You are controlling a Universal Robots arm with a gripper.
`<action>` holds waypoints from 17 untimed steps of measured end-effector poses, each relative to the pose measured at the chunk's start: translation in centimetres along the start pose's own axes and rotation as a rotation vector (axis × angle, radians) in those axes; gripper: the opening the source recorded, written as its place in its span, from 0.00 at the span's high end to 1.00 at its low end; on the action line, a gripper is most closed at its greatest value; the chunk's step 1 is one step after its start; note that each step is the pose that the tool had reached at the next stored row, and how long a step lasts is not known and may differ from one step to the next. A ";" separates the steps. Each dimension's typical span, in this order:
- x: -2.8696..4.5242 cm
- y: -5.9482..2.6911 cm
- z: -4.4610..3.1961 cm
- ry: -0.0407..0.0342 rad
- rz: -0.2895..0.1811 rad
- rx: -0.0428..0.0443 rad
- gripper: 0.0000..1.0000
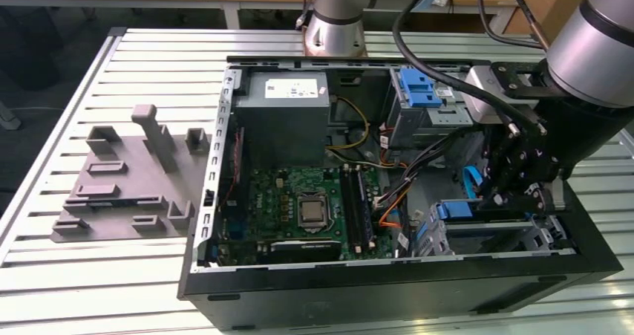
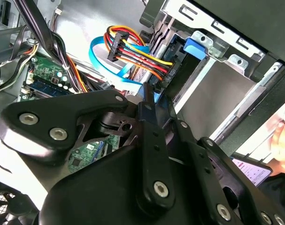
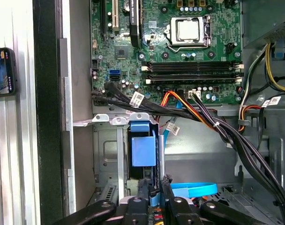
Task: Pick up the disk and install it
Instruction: 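Insert the second disk wire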
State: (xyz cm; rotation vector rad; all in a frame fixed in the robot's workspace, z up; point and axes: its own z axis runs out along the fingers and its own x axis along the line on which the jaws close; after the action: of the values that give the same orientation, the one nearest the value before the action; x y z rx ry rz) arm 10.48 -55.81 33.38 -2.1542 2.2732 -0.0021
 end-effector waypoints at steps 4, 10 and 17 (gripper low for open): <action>0.00 0.00 0.00 0.0000 0.000 0.0000 0.84; 0.02 -0.06 0.04 -0.0003 0.004 -0.0019 0.84; 0.13 -0.36 0.26 -0.0076 0.004 -0.0071 0.84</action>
State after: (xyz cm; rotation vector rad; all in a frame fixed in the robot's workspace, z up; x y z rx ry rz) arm 10.83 -55.96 33.12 -2.1495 2.2767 0.0141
